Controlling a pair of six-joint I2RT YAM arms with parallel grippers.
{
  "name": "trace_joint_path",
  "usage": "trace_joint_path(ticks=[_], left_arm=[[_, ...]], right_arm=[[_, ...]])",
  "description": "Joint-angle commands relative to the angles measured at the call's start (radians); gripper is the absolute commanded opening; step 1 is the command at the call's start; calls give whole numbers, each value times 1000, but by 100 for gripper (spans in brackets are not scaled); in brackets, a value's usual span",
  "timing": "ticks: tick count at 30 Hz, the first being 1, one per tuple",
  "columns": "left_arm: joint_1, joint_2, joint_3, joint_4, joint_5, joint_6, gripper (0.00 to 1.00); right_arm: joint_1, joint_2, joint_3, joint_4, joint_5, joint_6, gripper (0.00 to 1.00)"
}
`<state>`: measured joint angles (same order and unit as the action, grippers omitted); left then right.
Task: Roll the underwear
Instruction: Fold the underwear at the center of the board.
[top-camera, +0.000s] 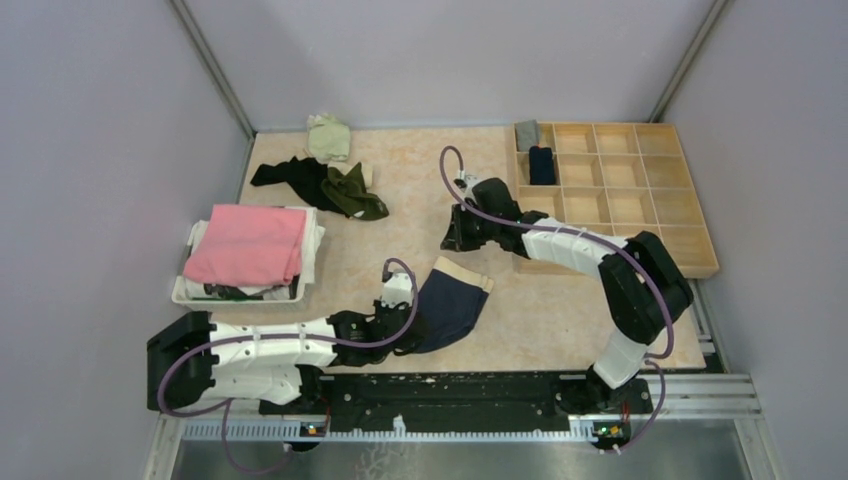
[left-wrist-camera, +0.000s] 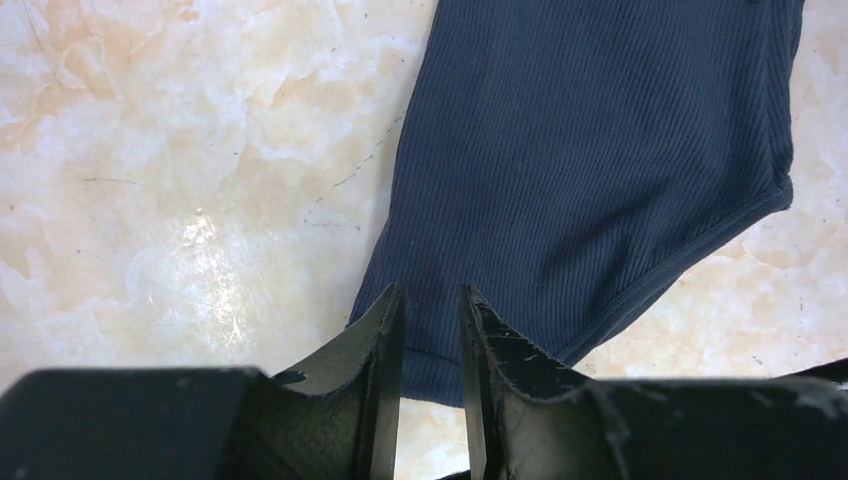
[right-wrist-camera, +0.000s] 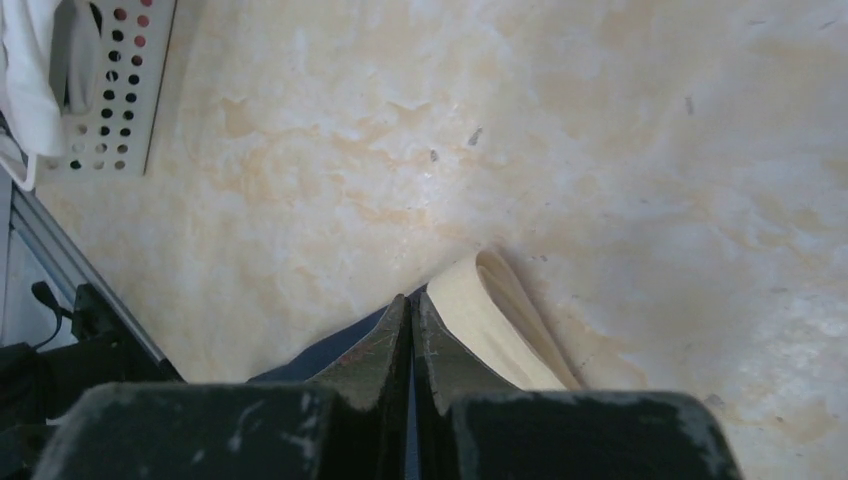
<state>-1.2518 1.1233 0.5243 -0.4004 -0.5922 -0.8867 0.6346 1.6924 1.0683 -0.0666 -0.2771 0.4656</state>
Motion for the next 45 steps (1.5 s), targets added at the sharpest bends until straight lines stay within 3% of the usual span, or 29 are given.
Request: trace_joint_path(ticks=[1, 9, 17, 21, 25, 30, 33, 37, 41, 45], left_arm=[[2, -5, 6, 18, -29, 2, 33], [2, 67, -43, 22, -23, -70, 31], [2, 81, -76, 18, 1, -122, 30], [2, 84, -83, 15, 14, -133, 29], [2, 69, -48, -23, 0, -121, 29], [2, 19, 42, -94, -56, -77, 33], [2, -14, 86, -104, -89, -42, 38], [2, -55, 131, -69, -121, 22, 45], [3, -91, 139, 3, -132, 96, 55], [14, -128, 126, 83, -141, 161, 66]], right_arm=[[35, 59, 47, 43, -72, -4, 0], [35, 181, 75, 58, -77, 1, 0], [34, 201, 61, 1, 105, -1, 0], [35, 185, 51, 3, 120, -9, 0], [34, 66, 16, 37, 103, -23, 0], [31, -161, -76, 1, 198, -27, 24], [14, -289, -160, -39, 252, -16, 32], [-58, -432, -288, -73, 238, 24, 59], [-146, -586, -425, -23, 152, 41, 71], [-158, -665, -446, -71, 148, 35, 82]])
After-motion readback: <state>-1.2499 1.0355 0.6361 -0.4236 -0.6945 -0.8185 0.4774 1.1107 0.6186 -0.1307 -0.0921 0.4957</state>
